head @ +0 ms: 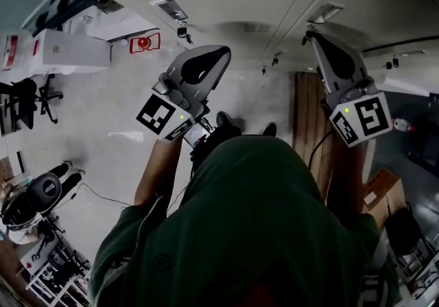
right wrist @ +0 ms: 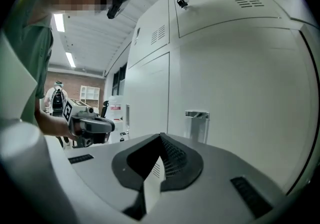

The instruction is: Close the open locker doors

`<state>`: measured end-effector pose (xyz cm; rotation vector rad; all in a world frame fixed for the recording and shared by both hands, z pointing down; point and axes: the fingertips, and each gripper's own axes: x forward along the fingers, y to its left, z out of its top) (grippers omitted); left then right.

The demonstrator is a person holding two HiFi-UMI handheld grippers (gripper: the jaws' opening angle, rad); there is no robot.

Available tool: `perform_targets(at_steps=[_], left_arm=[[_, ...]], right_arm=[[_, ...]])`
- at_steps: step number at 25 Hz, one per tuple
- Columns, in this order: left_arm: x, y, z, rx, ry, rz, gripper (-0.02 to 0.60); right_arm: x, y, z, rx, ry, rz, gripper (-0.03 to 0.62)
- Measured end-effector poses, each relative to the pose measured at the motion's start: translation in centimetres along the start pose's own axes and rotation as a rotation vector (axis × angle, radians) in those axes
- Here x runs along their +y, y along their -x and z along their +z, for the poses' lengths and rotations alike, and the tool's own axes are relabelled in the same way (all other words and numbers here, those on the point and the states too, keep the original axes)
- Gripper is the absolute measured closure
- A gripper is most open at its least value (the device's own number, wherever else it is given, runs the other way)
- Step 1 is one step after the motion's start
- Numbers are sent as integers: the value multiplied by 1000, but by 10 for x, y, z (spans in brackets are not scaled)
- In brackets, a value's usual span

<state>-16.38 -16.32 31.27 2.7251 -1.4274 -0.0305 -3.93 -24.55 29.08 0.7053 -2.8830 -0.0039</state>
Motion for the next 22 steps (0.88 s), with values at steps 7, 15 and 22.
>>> perform_targets(at_steps=[7,15,22], left_arm=[[-24,-11,-12,9,-15,-13,580],[-73,-30,-12,8,-17,-16,580],[-128,-44,-21,31,-7,-27,580]], right_arm=[[12,35,-5,-17,-29,34,589],[10,104,-20,-3,-50,25,589],[11,170,-40,37,-83,13,589]])
